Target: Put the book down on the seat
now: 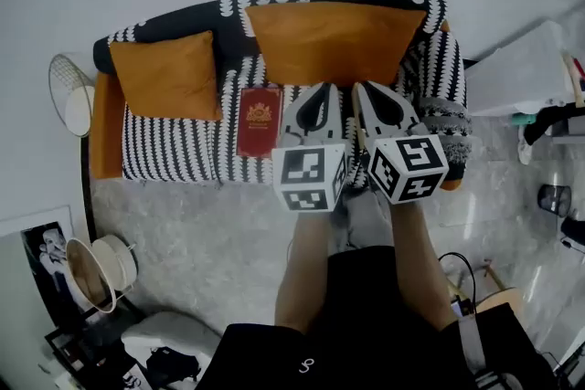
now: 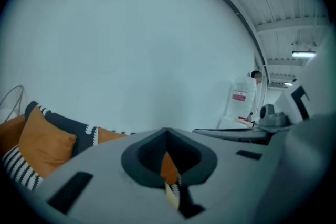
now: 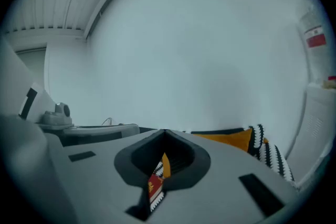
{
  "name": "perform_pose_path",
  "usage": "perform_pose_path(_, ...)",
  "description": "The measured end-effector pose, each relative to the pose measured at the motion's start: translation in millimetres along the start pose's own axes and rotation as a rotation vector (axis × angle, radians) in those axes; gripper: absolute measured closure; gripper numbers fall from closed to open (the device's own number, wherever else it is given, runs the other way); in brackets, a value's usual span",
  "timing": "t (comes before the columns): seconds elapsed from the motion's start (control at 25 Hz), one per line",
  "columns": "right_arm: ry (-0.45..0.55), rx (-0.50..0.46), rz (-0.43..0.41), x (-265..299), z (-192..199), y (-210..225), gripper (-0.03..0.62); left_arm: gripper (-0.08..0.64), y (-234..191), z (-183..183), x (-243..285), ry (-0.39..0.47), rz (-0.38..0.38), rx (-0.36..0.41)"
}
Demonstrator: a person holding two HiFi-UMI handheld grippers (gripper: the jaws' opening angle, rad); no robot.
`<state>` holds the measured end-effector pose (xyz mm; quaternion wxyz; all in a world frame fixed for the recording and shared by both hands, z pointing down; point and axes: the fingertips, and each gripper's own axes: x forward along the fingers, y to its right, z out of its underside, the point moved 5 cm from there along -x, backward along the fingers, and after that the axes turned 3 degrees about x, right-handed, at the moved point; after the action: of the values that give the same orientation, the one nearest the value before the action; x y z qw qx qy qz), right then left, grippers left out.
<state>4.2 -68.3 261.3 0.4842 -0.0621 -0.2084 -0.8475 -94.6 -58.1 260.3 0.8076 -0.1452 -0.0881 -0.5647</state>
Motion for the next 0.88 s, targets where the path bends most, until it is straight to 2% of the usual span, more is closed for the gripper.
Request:
perform_pose_path(0.28, 0.131, -0.125, 0.001, -10.5, -49.5, -33.0, 0.583, 0.548, -6.7, -53.7, -30.1, 0.129, -0.044, 0.073)
perform_pose_path(0.44, 0.19, -0.209, 0.043, -20.0, -74.7, -40.6, 0.583, 0.548, -5.8, -78.5, -39.5, 0.186, -0.068, 0.098)
perform_pose_path(0.68, 0.278, -0.221, 0.038, -32.5, -114.8, -42.3, 0.583, 0.548, 8.1, -122.5, -44.3, 0.278, -0.074, 0.151)
perform_pose_path(0.88, 0.346, -0.161, 0.0, -44.4, -142.8, -34.7, 0.583, 0.548, 19.5, -146.8, -46.4, 0.334, -0.074, 0.187)
